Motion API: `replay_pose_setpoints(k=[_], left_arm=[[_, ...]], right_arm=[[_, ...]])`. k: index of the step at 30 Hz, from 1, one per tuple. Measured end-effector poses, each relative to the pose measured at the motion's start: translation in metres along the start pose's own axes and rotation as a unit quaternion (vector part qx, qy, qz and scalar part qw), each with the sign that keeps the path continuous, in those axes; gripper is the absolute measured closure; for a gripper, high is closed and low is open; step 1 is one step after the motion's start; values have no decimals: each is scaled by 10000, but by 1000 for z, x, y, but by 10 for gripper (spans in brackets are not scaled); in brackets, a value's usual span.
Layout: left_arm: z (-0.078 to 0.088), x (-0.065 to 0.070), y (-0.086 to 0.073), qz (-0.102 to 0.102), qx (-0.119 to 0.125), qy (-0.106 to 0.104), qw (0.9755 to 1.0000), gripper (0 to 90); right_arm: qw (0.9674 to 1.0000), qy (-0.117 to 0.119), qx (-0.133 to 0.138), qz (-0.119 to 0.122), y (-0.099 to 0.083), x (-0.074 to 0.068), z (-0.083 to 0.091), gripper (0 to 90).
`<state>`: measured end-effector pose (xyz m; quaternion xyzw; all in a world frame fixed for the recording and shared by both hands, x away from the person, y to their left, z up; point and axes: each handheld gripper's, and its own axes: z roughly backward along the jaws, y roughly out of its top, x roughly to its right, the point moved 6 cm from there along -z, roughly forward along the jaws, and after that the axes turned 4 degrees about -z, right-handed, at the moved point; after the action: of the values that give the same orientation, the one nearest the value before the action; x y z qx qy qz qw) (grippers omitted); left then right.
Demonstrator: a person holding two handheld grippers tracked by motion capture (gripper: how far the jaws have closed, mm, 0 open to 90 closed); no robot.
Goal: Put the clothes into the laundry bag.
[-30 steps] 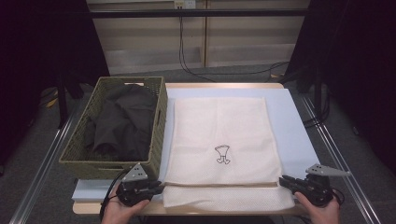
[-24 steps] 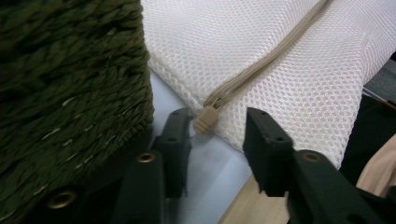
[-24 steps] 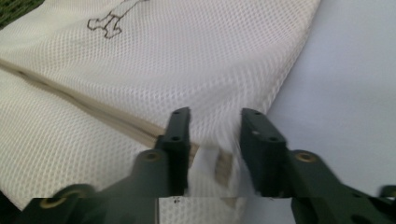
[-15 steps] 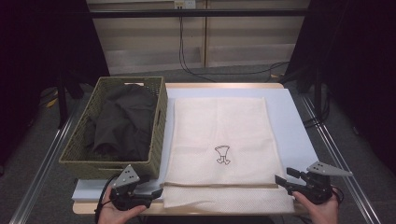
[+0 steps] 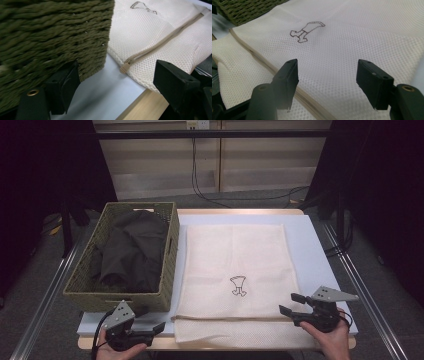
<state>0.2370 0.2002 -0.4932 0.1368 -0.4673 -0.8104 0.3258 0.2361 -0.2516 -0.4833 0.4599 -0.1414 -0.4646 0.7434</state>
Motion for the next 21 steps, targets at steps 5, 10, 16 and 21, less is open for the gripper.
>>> replay_pose_setpoints(k=[5, 10, 16, 21], left_arm=[[3, -2, 0, 49, 87, 57, 9999, 175], [1, -1, 1, -22, 45, 50, 10000, 173], [1, 1, 4, -63, 85, 91, 9999, 178], [1, 2, 5, -109, 89, 82, 9999, 189]], right_arm=[[9993, 310, -133, 189, 5, -14, -16, 383], [9986, 456, -142, 226, 15, -24, -26, 377], [9960, 630, -503, 386, 23, -36, -44, 392], [9921, 925, -550, 639, 31, -52, -56, 403]])
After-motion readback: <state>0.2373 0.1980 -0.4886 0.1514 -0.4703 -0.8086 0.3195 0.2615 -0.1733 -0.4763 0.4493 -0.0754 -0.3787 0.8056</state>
